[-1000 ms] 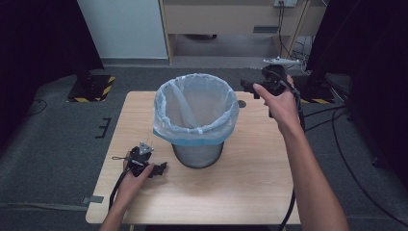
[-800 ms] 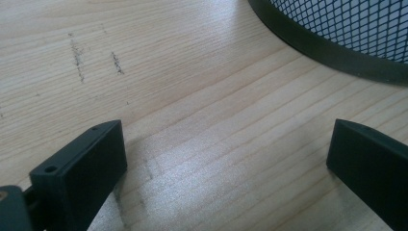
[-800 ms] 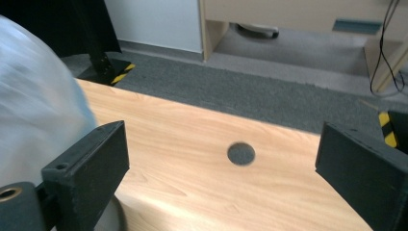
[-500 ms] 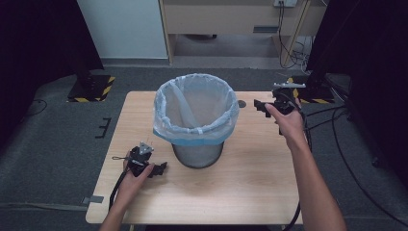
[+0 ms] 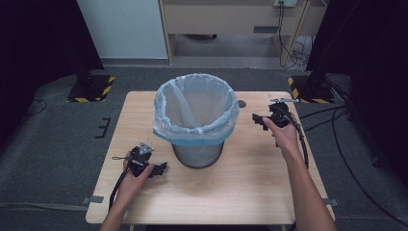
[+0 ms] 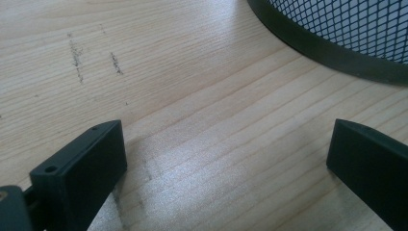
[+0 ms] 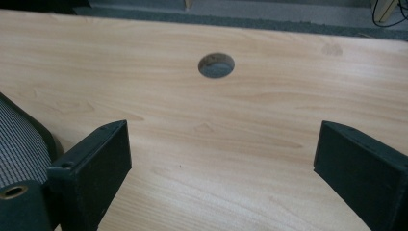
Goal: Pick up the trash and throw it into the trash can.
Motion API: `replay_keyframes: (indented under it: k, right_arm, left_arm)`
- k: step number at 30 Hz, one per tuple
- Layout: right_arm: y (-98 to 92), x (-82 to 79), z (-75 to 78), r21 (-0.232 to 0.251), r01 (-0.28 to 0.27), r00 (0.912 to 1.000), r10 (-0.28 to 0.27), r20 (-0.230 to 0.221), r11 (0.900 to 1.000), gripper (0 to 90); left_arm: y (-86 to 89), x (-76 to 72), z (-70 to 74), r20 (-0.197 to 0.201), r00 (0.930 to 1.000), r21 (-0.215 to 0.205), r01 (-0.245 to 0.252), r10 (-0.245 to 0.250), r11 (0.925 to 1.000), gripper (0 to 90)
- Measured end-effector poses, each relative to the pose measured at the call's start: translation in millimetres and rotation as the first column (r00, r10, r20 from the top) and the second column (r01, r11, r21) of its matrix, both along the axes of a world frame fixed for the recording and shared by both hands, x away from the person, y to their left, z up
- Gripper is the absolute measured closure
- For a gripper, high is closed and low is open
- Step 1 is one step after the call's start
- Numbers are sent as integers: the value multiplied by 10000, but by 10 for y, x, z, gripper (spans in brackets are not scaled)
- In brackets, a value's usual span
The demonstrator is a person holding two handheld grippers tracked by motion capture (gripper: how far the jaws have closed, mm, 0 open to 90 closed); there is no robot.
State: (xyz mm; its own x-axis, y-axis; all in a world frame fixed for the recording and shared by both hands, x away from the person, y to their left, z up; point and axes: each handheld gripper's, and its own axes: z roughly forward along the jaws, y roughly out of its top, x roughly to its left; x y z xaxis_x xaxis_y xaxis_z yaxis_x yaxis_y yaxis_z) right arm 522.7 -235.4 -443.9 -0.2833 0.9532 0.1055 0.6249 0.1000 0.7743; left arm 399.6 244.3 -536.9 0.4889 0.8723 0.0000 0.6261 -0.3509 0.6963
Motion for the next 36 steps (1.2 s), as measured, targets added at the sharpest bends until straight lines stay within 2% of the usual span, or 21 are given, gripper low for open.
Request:
replay_keyframes:
  k: [6, 15, 20, 25, 30, 33, 34, 36]
  right_arm:
    - [34, -15, -198, -199, -77, 9995, 71, -315, 9998, 63]
    - [107, -14, -463, -133, -106, 9976, 97, -692, 9999, 65]
    - [64, 36, -619, -27, 305, 9944, -306, -1015, 9995, 69]
    - [3, 105, -780, -398, 584, 9905, -628, -1220, 9975, 68]
    - [1, 159, -907, -680, 609, 9920, -679, -1062, 9958, 67]
    - [31, 167, -936, -1029, 498, 9952, -581, -787, 9934, 70]
    - [44, 165, -948, -1280, 416, 9962, -509, -702, 9909, 66]
    - [38, 153, -963, -1296, 353, 9976, -427, -548, 9909, 64]
  left_arm:
    - [0, 0, 0, -2, 10000, -2, 3, -3, 10000, 0]
    - [-1, 0, 0, -1, 10000, -3, 5, -5, 10000, 0]
    - [-1, 0, 0, -1, 10000, -5, 14, -14, 10000, 0]
    - [-2, -2, 0, 1, 10000, -7, 29, -29, 10000, 0]
    - [-1, -1, 0, -3, 10000, -6, 35, -35, 10000, 0]
    - [-2, -1, 0, -1, 10000, -11, 33, -33, 10000, 0]
    - [-2, -1, 0, 0, 10000, -9, 33, -33, 10000, 0]
    - [-2, -1, 0, -1, 10000, -7, 35, -35, 10000, 0]
